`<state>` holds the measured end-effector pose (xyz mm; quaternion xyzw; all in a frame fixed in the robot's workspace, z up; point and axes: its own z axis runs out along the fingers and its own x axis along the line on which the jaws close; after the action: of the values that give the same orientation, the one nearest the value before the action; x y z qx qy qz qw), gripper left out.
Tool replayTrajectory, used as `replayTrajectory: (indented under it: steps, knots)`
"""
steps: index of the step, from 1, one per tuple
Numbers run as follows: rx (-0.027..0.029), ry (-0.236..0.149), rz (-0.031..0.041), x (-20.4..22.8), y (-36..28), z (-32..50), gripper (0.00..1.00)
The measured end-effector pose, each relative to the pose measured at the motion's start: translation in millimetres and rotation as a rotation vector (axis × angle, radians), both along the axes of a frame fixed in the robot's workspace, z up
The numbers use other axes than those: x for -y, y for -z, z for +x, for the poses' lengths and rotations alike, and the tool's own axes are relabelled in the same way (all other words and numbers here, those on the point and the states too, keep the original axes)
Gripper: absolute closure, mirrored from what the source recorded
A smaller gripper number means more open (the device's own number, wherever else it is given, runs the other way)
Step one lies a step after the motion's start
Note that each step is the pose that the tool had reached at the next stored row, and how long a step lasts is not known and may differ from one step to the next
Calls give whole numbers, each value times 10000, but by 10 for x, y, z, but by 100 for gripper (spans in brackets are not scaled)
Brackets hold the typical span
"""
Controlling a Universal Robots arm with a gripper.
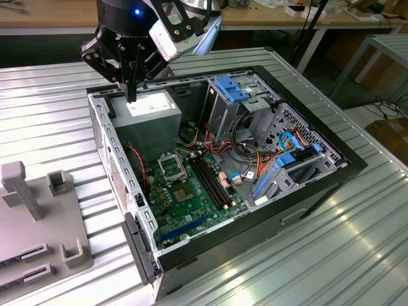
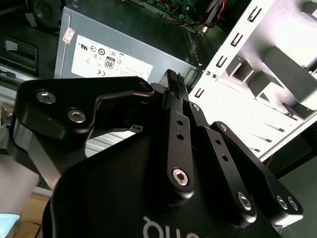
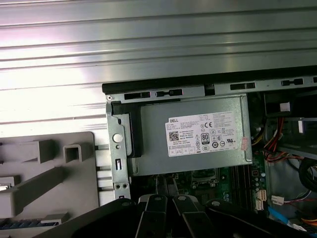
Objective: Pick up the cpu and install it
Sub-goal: 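Reach for the cpu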
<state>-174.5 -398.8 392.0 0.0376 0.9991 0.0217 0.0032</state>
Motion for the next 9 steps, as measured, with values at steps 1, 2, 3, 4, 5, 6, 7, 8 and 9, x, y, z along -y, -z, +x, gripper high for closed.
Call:
replayTrajectory:
  steps: [1, 2, 3, 4, 5, 6, 7, 8, 9]
  knots:
    - [0, 0, 0, 0, 0, 0, 89]
    - [1, -1, 0, 0, 0, 0, 89]
    - [1, 0, 0, 0, 0, 0, 89]
    - [1, 0, 0, 0, 0, 0, 89]
    - [0, 0, 0, 0, 0, 0, 89]
    - [0, 0, 1, 0, 0, -1, 89]
    - [0, -1, 0, 0, 0, -1, 89]
    - [0, 0, 0, 0, 0, -2, 89]
    - [0, 1, 0, 0, 0, -4, 89]
